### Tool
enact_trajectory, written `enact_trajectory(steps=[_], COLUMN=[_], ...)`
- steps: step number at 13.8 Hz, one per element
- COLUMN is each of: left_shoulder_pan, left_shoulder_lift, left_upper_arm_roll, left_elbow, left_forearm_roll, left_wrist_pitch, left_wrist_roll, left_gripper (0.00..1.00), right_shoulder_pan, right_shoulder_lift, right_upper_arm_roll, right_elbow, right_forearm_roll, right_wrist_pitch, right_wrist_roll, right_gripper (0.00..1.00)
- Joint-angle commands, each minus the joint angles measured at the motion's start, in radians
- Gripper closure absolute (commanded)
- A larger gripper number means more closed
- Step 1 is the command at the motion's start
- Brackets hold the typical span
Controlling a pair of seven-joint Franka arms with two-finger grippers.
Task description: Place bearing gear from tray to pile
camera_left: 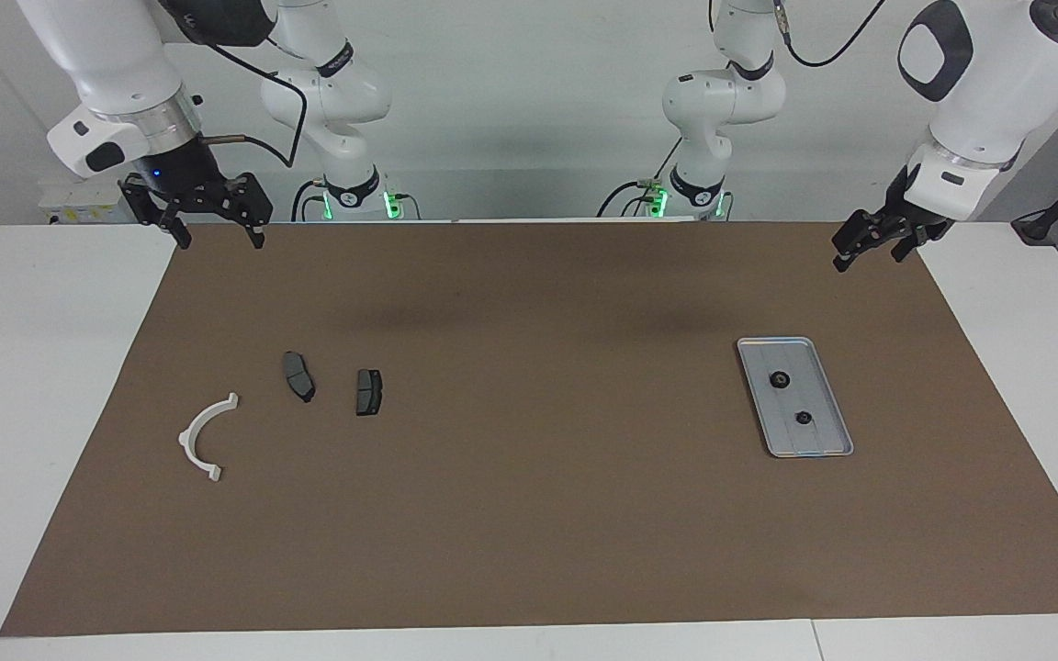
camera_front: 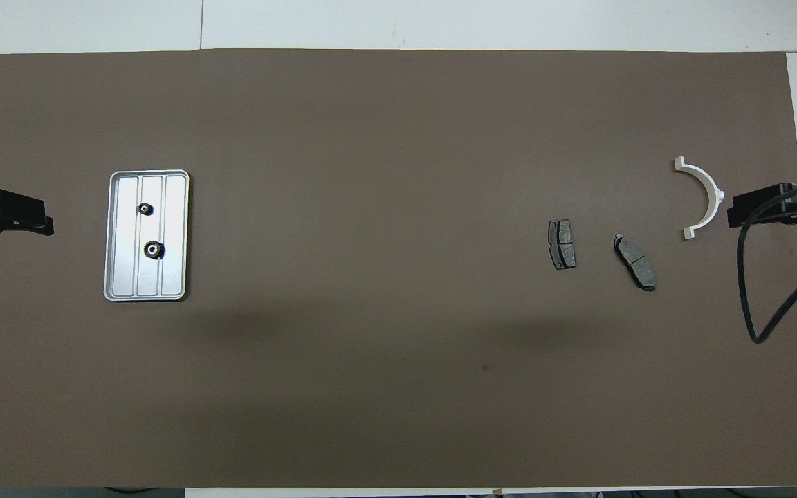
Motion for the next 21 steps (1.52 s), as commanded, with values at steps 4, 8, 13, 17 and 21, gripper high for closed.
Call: enact_trajectory(steps=[4, 8, 13, 17, 21], left_shoulder_pan=[0.008, 0.006, 0.009, 0.008, 0.008], left_shoulder_lift=[-0.012, -0.009, -0.014, -0.04, -0.029], left_upper_arm_roll=[-0.009, -0.009, 0.006, -0.002, -0.002], left_elbow=[-0.005, -0.002, -0.012, -0.11, -0.244], left_forearm_roll=[0.019, 0.019, 0.019, 0.019, 0.019], left_wrist_pitch=[-0.013, 0.001, -0.017, 0.056, 0.24], left_wrist_roll=[0.004, -0.006, -0.006, -0.022, -0.038], left_gripper=[0.0, 0.0, 0.0, 0.0, 0.0], right_shoulder_pan=[-0.004, -0.013, -0.016, -0.007, -0.006], right_shoulder_lift=[-0.007, -0.007, -0.01, -0.012, -0.012], right_upper_arm_roll=[-0.008, 0.001, 0.001, 0.001, 0.001], right_elbow=[-0.006, -0.006, -0.015, -0.018, -0.018], right_forearm_roll=[0.002, 0.007, 0.007, 0.009, 0.01], right_wrist_pitch=[0.002, 0.002, 0.013, 0.011, 0.026], right_wrist_roll=[-0.02, -0.015, -0.012, -0.011, -0.011], right_gripper=[0.0, 0.0, 0.0, 0.0, 0.0])
